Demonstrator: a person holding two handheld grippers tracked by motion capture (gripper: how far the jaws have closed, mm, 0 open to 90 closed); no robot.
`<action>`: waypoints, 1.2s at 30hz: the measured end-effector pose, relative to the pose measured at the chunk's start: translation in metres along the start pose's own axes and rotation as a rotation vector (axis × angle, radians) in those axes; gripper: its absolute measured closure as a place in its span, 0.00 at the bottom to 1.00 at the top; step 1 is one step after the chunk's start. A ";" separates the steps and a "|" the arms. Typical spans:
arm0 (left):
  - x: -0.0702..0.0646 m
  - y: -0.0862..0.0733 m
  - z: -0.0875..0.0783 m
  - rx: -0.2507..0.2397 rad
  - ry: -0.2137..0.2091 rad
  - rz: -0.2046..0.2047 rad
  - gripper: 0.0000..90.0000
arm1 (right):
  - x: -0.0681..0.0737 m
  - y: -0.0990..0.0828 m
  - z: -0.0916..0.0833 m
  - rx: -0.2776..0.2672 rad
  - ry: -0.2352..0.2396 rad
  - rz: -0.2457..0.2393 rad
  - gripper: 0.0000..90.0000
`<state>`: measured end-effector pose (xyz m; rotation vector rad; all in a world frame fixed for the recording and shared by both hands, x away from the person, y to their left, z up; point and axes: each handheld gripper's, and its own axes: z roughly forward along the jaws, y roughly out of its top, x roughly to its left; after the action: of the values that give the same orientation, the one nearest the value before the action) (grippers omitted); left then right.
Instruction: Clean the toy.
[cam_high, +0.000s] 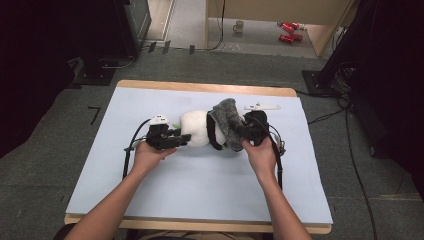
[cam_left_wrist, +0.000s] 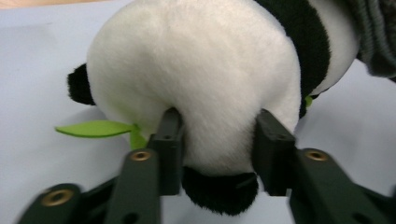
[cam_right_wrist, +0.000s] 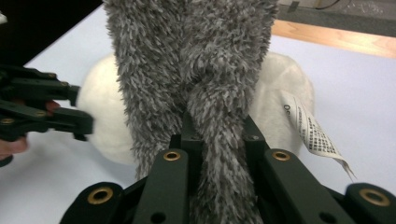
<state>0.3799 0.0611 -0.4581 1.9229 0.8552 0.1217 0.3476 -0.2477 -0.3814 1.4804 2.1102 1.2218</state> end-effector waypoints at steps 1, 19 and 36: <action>-0.001 0.000 0.000 -0.001 0.003 0.004 0.75 | 0.004 0.001 -0.002 -0.002 0.001 -0.005 0.88; -0.024 0.005 -0.018 0.026 -0.065 -0.162 0.79 | 0.073 -0.019 0.021 0.065 0.154 -0.078 0.88; -0.011 0.004 -0.013 0.058 -0.062 -0.147 0.80 | 0.047 -0.043 0.032 0.081 0.071 -0.141 0.88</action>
<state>0.3680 0.0633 -0.4451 1.9000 0.9632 -0.0512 0.3212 -0.1963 -0.4232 1.3125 2.2922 1.1667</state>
